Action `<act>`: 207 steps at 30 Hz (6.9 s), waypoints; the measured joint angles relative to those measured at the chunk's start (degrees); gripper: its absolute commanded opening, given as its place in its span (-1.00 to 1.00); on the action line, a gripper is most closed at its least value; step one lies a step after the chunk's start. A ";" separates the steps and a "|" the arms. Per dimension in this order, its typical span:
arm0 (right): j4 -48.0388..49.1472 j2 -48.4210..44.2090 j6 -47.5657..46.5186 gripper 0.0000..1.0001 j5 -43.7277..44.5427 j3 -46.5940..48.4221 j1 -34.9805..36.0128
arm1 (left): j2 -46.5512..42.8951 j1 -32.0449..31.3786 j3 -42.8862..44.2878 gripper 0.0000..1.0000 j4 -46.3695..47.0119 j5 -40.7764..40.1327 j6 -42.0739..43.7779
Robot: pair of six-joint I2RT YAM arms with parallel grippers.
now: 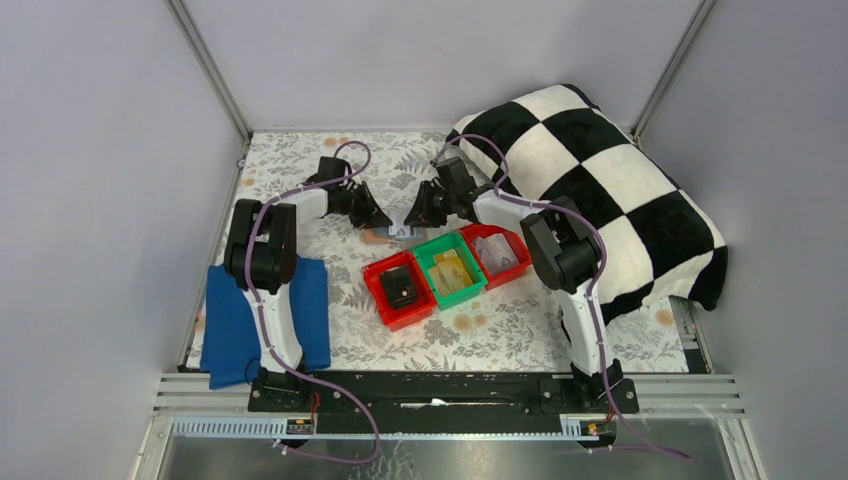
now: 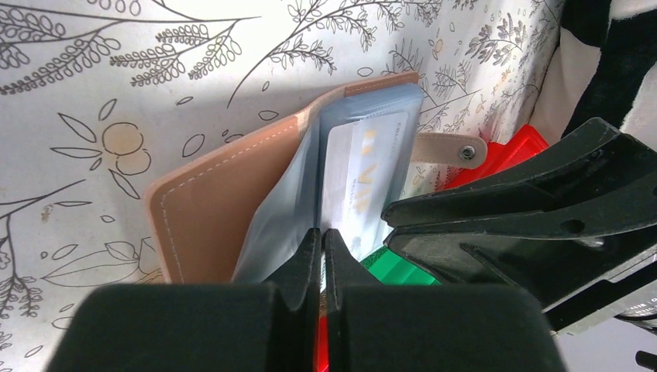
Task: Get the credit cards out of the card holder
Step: Remove the credit card from the card holder, then place the credit card in the storage box, then remove the credit card from the card holder.
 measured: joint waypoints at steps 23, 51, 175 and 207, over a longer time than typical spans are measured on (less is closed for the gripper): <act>1.81 0.00 1.07 -0.37 -0.92 -0.98 -0.61 | -3.54 3.28 -3.32 -0.82 0.28 -0.20 0.46; 2.27 0.00 1.07 -0.14 -1.25 -1.07 -0.72 | -5.22 3.02 -3.30 -1.00 -0.31 1.05 0.09; -17.62 -5.60 -11.39 0.01 4.70 11.34 -1.07 | -4.04 1.29 3.76 0.26 -8.76 -4.57 2.08; -13.49 5.68 -5.01 -0.01 -3.23 14.93 -0.81 | -1.75 2.69 1.11 0.23 -4.48 -2.19 1.68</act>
